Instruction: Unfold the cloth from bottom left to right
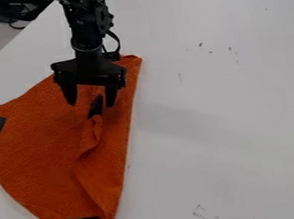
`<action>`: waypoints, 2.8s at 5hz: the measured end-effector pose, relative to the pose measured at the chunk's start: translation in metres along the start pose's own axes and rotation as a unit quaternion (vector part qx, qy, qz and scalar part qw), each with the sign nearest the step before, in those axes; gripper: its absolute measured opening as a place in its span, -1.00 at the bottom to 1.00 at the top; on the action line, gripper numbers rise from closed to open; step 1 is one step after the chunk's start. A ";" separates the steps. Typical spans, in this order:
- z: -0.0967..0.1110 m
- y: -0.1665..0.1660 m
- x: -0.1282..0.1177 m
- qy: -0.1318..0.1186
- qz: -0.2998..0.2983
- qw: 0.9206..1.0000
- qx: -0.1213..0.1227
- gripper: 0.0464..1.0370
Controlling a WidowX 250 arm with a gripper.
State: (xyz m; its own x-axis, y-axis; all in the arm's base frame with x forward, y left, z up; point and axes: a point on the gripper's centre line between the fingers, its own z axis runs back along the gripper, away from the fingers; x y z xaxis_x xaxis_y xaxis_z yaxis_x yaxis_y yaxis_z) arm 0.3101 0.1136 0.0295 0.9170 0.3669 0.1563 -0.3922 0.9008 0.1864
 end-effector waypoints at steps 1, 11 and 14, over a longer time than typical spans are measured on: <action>0.000 0.002 -0.002 0.000 0.002 1.000 0.000 0.94; 0.032 -0.022 0.018 -0.018 -0.017 0.999 0.040 -0.99; 0.050 -0.091 0.018 -0.049 -0.015 0.999 0.005 -0.99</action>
State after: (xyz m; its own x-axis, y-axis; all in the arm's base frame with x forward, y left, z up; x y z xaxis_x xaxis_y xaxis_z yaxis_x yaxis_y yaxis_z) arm 0.3586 0.0266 0.0638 0.9175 0.3142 0.2441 -0.3649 0.9090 0.2016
